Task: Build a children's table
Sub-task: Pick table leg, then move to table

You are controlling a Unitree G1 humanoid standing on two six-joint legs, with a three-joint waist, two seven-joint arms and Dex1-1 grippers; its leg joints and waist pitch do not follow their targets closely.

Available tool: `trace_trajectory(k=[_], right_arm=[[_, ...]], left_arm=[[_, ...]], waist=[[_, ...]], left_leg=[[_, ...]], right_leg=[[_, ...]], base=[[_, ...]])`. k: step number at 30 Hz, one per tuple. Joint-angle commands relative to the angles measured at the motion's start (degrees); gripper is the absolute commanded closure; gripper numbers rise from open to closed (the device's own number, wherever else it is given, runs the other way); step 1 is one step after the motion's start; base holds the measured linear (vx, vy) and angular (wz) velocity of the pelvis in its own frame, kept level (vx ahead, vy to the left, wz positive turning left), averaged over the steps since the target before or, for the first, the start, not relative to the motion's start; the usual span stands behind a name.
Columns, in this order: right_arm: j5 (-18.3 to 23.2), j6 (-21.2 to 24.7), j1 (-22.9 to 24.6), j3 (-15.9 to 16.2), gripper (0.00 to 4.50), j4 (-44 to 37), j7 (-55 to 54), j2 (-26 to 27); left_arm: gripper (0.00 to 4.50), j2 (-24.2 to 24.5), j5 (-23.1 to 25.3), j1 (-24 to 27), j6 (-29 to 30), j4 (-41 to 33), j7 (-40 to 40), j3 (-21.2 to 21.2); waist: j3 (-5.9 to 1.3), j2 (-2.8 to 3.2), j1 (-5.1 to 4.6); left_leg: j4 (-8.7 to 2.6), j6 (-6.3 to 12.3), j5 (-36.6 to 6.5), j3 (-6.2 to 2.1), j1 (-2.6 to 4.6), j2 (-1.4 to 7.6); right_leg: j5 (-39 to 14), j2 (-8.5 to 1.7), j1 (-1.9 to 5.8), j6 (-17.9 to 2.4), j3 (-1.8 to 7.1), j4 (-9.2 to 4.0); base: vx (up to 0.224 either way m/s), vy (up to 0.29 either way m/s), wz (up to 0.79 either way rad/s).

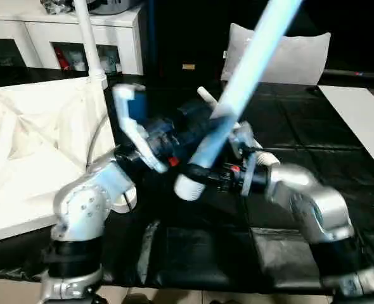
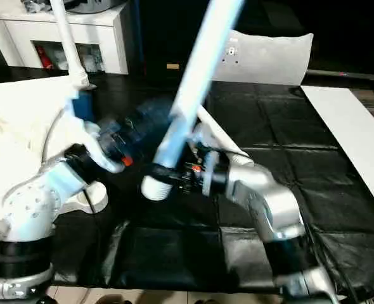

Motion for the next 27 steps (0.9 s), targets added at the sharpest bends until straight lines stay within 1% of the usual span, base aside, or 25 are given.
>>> trace_trajectory(k=[1,2,3,4,5,6,7,8,9,10,11,13,14,15,17,18,19,20,21,22,23,24,25,26,27], right_arm=[[-0.9,0.9,1.8,-3.4,2.61,-5.5,-5.8,0.3],[-1.0,1.0,2.1,-3.5,2.61,-5.9,-6.1,0.3],[-2.5,1.3,3.9,-4.1,2.61,-8.6,-8.5,0.1],[-3.5,1.4,4.8,-4.4,2.61,-9.9,-10.3,0.2],[-3.9,1.5,5.2,-4.5,2.61,-10.4,-11.0,0.2],[-4.5,1.6,5.6,-4.6,2.61,-11.0,-12.1,0.3],[-4.9,1.6,6.0,-4.7,2.61,-11.5,-12.8,0.4],[-6.9,1.5,7.4,-5.1,2.61,-13.3,-16.8,1.4],[-8.5,1.4,8.6,-5.4,2.61,-14.6,-20.3,2.4],[-11.0,0.6,9.8,-5.5,2.61,-15.7,-24.1,3.3],[-11.2,0.4,9.9,-5.5,2.61,-15.8,-24.4,3.4],[-15.1,-2.1,12.4,-5.3,2.61,-16.8,-29.4,4.2],[-15.1,-2.2,12.6,-5.3,2.61,-16.8,-29.5,4.2],[-15.4,-4.0,16.1,-6.2,2.61,-17.2,-30.8,4.9],[-15.3,-4.1,16.4,-6.4,2.61,-17.3,-30.9,5.0],[-14.2,-3.8,18.9,-7.1,2.61,-18.2,-31.3,6.0],[-12.9,-3.0,19.7,-7.3,2.61,-18.5,-31.0,6.6],[-12.6,-2.8,20.1,-7.3,2.61,-18.7,-30.9,6.8],[-12.5,-2.5,20.6,-6.9,2.61,-18.9,-30.7,7.0],[-12.3,-2.2,21.0,-6.6,2.61,-18.9,-30.8,7.4],[-11.6,-1.9,21.2,-6.7,2.61,-18.5,-31.6,8.5],[-11.6,-1.9,21.2,-6.7,2.61,-18.5,-31.6,8.5],[-11.0,-1.7,21.3,-6.7,2.61,-18.3,-31.5,8.9],[-10.5,-1.7,21.5,-6.6,2.61,-18.2,-31.4,9.1],[-10.4,-1.9,21.7,-6.2,2.61,-18.1,-31.3,9.2]], left_arm=[[0.00,2.7,6.7,2.7,-0.9,-1.9,3.9,0.3],[0.00,2.9,7.3,2.9,-1.1,-2.0,4.1,0.3],[0.00,4.5,11.3,5.1,-2.2,-3.4,5.7,0.6],[0.00,5.3,13.4,6.3,-3.4,-4.0,6.7,0.6],[0.00,5.6,14.3,6.8,-3.9,-4.3,7.2,0.6],[0.00,6.0,15.4,7.4,-4.5,-4.6,7.7,0.7],[0.00,6.3,16.2,7.8,-5.0,-4.9,8.1,0.7],[0.00,7.1,19.8,9.9,-7.0,-5.6,11.0,0.0],[0.00,7.1,21.9,11.4,-7.3,-6.1,14.2,-0.3],[0.00,7.0,25.4,13.2,-8.2,-6.6,18.0,-1.2],[0.00,6.9,25.8,13.4,-8.4,-6.6,18.5,-1.2],[0.00,5.2,31.8,16.3,-10.4,-7.2,24.9,-2.2],[0.00,5.1,32.1,16.4,-10.6,-7.2,25.1,-2.3],[0.00,3.9,37.0,18.6,-13.1,-7.4,28.7,-3.8],[0.00,3.9,37.4,18.8,-13.2,-7.4,29.0,-3.9],[0.00,3.4,39.5,20.1,-14.5,-7.0,30.0,-5.3],[0.00,3.2,39.9,20.7,-15.5,-6.2,29.7,-6.1],[0.00,3.1,40.2,21.1,-16.2,-5.7,29.6,-6.6],[0.00,3.0,40.9,21.7,-17.4,-4.7,29.6,-7.4],[0.00,3.0,41.8,22.4,-18.8,-3.2,29.8,-8.3],[0.00,2.9,43.2,23.5,-20.3,-1.4,30.1,-9.8],[0.00,2.9,43.2,23.5,-20.3,-1.4,30.1,-9.8],[0.00,2.7,43.3,23.7,-20.2,-1.2,30.3,-9.9],[0.00,2.3,43.6,23.9,-20.3,-1.1,30.4,-9.9],[0.00,2.1,43.8,23.8,-20.5,-1.0,30.5,-9.7]], waist=[[-4.16,0.38,-0.37],[-4.09,0.38,-0.45],[-4.12,0.50,-0.61],[-4.17,0.85,-0.79],[-4.17,0.85,-0.79],[-4.23,1.05,-1.20],[-4.27,1.11,-1.26],[-4.14,1.31,-1.54],[-3.95,1.12,-1.99],[-3.88,1.14,-2.08],[-3.82,1.16,-2.25],[-4.07,1.14,-2.54],[-4.07,1.21,-2.54],[-3.85,1.07,-2.45],[-3.98,0.66,-2.00],[-4.00,0.94,-1.14],[-4.01,0.36,-0.67],[-4.04,0.55,-0.27],[-4.00,0.20,0.42],[-4.03,0.76,0.77],[-3.84,0.60,0.76],[-3.71,1.31,0.54],[-3.74,1.58,0.16],[-3.96,2.17,-0.61],[-4.15,2.44,-1.44]], left_leg=[[-4.31,0.54,-9.7,0.43,-0.35,0.66],[-4.47,0.43,-10.0,0.42,-0.28,0.77],[-4.43,0.42,-10.3,0.42,-0.21,0.63],[-4.59,0.24,-10.7,0.31,-0.21,0.81],[-4.59,0.24,-10.7,0.31,-0.21,0.81],[-4.83,0.28,-11.1,0.22,-0.02,0.99],[-4.87,0.33,-11.1,0.12,0.12,1.09],[-5.06,0.26,-11.7,-0.01,0.05,1.25],[-5.23,0.23,-13.1,0.01,-0.08,1.32],[-5.28,-0.21,-13.5,0.01,0.04,1.38],[-5.26,-0.29,-14.0,0.05,0.14,1.31],[-5.21,-0.10,-13.6,0.05,0.10,1.14],[-5.28,-0.03,-13.4,-0.01,0.04,1.25],[-5.29,0.90,-13.5,0.25,-0.30,0.97],[-4.98,2.59,-12.1,0.61,-0.49,0.42],[-4.57,5.56,-8.8,0.54,-0.88,0.33],[-3.79,7.47,-7.1,0.44,-1.07,0.35],[-3.11,8.67,-6.2,0.12,-1.30,0.30],[-1.37,10.12,-5.3,-0.52,-1.79,0.54],[-0.83,10.27,-4.9,-1.08,-1.72,0.97],[-1.23,10.48,-4.3,-1.37,-1.93,1.12],[-2.67,11.39,-5.0,-1.10,-1.04,1.31],[-3.51,11.87,-6.0,-0.59,-0.57,1.16],[-4.49,12.70,-8.5,0.43,0.44,0.75],[-5.12,13.76,-10.2,1.06,1.04,0.26]], right_leg=[[-32.3,-3.70,3.40,2.7,1.99,-6.61],[-32.4,-3.59,3.34,3.2,2.01,-6.73],[-32.4,-3.51,3.29,3.7,1.93,-6.86],[-31.6,-3.51,3.37,3.8,1.85,-6.91],[-31.6,-3.51,3.37,3.8,1.85,-6.91],[-29.8,-3.49,3.43,2.9,1.81,-6.88],[-29.0,-3.57,3.43,2.3,1.84,-6.89],[-27.6,-3.58,3.45,1.0,1.87,-6.65],[-27.6,-3.63,3.60,0.4,1.79,-6.69],[-27.9,-3.73,3.52,0.3,1.87,-6.73],[-28.5,-3.74,3.49,0.4,1.82,-6.83],[-28.6,-3.81,3.70,1.1,1.87,-6.94],[-27.9,-3.76,3.68,1.2,1.92,-6.93],[-29.0,-4.33,3.89,1.4,2.16,-7.17],[-31.5,-5.54,4.19,1.2,2.94,-7.25],[-35.1,-7.61,4.59,-0.6,4.39,-7.50],[-36.7,-9.28,4.86,-1.7,5.65,-7.89],[-37.3,-10.53,5.13,-2.4,6.49,-8.11],[-39.7,-13.25,5.51,-3.6,8.29,-8.94],[-39.9,-14.26,5.50,-4.6,8.78,-9.10],[-38.7,-13.59,5.40,-6.5,8.40,-9.10],[-36.3,-11.52,4.46,-8.0,6.91,-8.77],[-34.6,-9.92,4.03,-8.2,6.00,-8.19],[-31.2,-7.73,3.40,-8.3,4.45,-7.29],[-27.1,-6.23,2.98,-7.7,3.58,-6.42]], base=[[0.000,0.000,0.00],[0.000,0.000,0.00],[0.000,0.000,0.00],[0.000,0.000,0.00],[0.000,0.000,0.00],[0.000,0.000,0.00],[0.000,0.000,0.00],[0.000,0.000,0.00],[0.000,0.000,0.00],[0.000,0.000,0.00],[0.000,0.000,0.00],[0.000,0.000,0.00],[0.000,0.000,0.00],[0.000,0.000,0.00],[0.000,0.000,0.00],[0.000,0.000,0.00],[0.000,0.000,0.00],[0.000,0.000,0.00],[0.000,0.000,0.00],[-0.007,0.093,0.01],[-0.013,0.129,0.03],[-0.013,0.129,0.03],[-0.022,0.148,0.05],[-0.027,0.148,0.04],[-0.027,0.148,0.04]])
